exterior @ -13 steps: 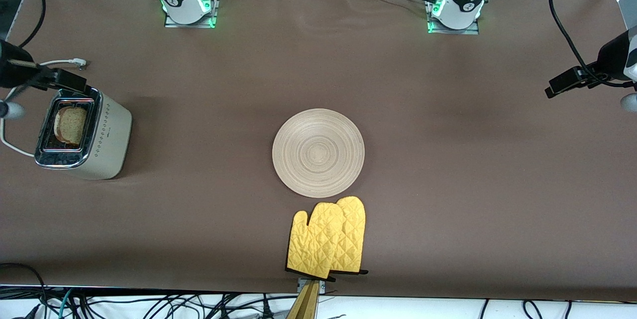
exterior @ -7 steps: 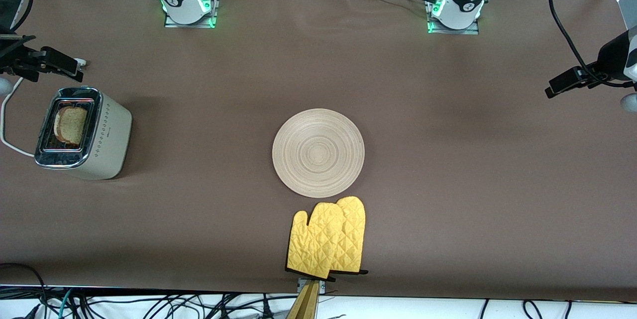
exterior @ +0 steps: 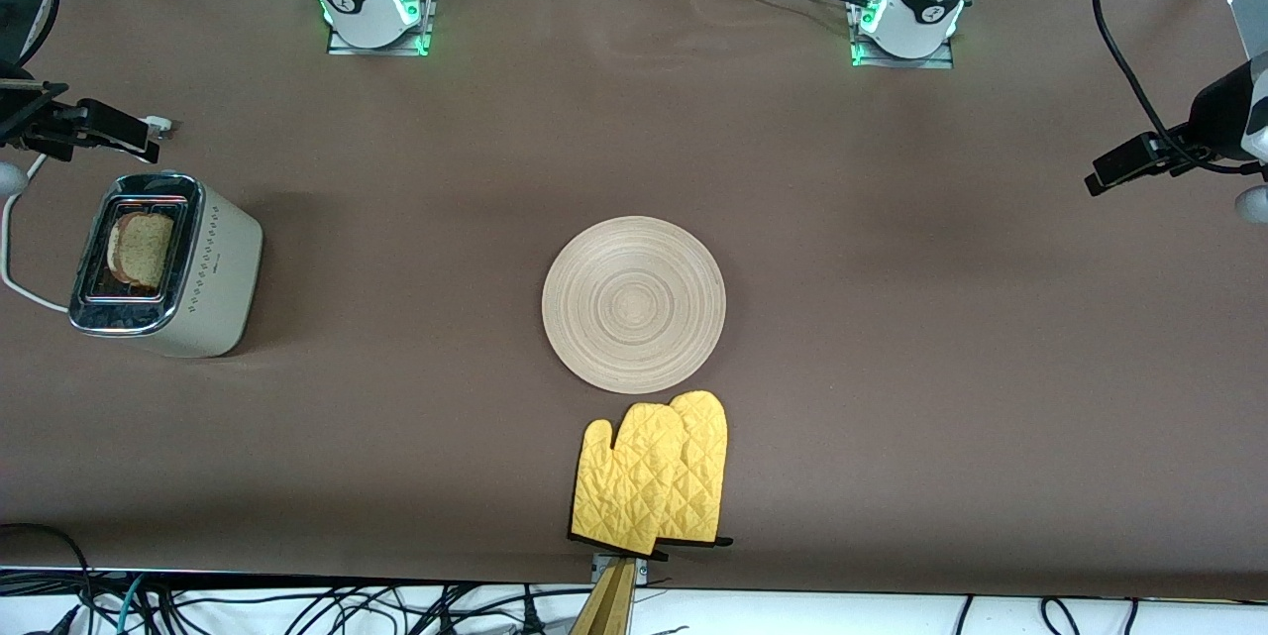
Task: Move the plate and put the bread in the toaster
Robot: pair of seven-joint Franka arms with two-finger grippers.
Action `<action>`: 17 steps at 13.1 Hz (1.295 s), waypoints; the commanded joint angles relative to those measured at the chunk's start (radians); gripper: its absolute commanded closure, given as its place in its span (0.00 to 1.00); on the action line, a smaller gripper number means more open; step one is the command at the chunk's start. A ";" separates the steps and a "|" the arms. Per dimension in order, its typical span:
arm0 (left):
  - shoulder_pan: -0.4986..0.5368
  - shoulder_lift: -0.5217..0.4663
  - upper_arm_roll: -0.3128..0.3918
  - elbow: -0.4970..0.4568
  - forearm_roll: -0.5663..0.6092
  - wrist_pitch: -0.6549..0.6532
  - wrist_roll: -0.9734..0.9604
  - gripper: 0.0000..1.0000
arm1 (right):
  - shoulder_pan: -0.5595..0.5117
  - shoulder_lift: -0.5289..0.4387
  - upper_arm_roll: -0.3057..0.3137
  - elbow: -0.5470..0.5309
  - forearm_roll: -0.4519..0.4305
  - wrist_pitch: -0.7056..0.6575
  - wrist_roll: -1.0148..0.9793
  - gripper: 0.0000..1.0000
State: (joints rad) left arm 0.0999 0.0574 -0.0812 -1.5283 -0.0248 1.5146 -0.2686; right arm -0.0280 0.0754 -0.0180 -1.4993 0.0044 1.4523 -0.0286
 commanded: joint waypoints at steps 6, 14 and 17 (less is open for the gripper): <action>0.003 0.010 -0.003 0.027 -0.007 -0.014 -0.006 0.00 | -0.012 -0.006 0.012 -0.004 -0.018 -0.003 -0.020 0.00; 0.003 0.012 -0.003 0.027 -0.009 -0.014 -0.006 0.00 | -0.013 -0.003 0.012 -0.004 -0.018 -0.015 -0.020 0.00; 0.003 0.010 -0.003 0.028 -0.007 -0.014 -0.006 0.00 | -0.012 -0.003 0.012 -0.004 -0.018 -0.013 -0.020 0.00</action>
